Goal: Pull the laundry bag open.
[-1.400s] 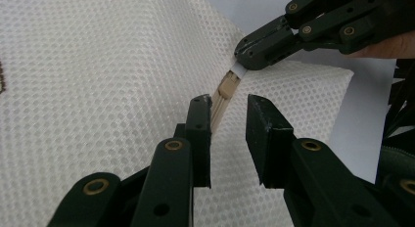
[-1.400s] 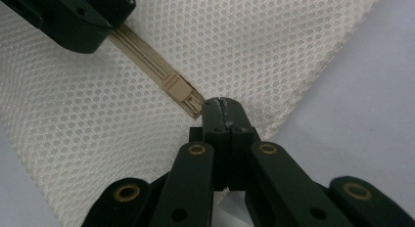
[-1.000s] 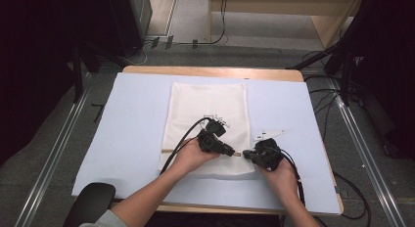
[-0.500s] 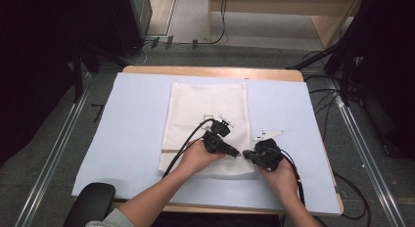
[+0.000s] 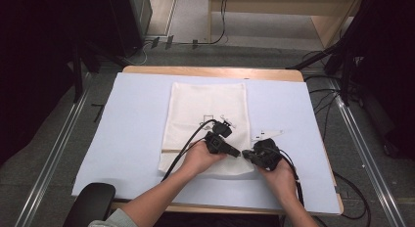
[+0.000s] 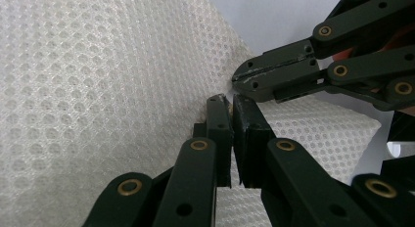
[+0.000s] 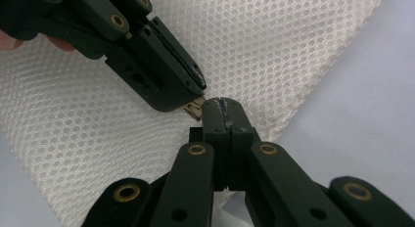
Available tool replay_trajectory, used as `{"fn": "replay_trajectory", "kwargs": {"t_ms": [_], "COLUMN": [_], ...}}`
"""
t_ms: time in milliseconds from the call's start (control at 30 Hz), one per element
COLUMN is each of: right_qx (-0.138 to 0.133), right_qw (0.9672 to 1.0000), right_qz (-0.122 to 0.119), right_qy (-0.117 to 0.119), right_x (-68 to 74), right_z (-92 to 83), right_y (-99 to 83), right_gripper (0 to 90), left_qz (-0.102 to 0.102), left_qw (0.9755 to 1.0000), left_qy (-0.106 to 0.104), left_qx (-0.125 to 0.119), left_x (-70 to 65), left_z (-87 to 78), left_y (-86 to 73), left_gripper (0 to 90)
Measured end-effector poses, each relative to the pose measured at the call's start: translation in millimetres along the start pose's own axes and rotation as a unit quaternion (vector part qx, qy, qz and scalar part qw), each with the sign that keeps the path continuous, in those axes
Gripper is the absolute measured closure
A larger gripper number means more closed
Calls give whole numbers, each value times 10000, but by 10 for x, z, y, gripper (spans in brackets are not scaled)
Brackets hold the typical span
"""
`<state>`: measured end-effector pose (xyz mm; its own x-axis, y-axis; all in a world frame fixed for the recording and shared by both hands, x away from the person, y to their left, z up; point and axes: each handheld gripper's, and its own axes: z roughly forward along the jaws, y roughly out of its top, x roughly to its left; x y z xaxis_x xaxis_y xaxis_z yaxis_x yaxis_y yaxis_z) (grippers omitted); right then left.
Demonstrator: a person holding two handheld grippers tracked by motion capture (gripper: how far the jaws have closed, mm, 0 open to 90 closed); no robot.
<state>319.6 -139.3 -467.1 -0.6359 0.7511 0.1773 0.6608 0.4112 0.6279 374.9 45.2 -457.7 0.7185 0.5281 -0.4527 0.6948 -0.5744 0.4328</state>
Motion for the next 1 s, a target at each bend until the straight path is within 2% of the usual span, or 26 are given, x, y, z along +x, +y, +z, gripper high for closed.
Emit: {"fn": "replay_trajectory", "kwargs": {"t_ms": [167, 267, 333, 433, 700, 800, 1000], "right_qx": [-14, -41, -20, -14, -9, -5, -46], "right_qw": [9999, 9998, 10000, 9998, 9999, 9998, 9998], "right_qz": [125, 170, 78, 205, 117, 149, 141], "right_qy": [28, 9, -42, -60, -109, -101, -127], "right_x": [-9, -1, 25, 25, 37, 33, 41], "right_z": [3, 16, 23, 24, 22, 20, 24], "right_y": [8, 15, 18, 15, 6, 4, -5], "right_gripper": [900, 900, 900, 900, 900, 900, 900], "left_qz": [30, 144, 178, 176, 298, 274, 343], "left_qw": [10000, 9998, 9998, 9998, 9995, 9995, 9990], "left_qy": [35, 110, 103, 56, 130, 137, 290], "left_qx": [-11, -3, -1, 15, 28, 32, 22], "left_x": [-10, -21, -17, -4, -12, -17, -41], "left_z": [13, 8, 6, -1, -16, -18, -42], "left_y": [-4, -3, -1, 0, -2, -3, -24], "left_gripper": [878, 883, 885, 887, 891, 891, 893]}}
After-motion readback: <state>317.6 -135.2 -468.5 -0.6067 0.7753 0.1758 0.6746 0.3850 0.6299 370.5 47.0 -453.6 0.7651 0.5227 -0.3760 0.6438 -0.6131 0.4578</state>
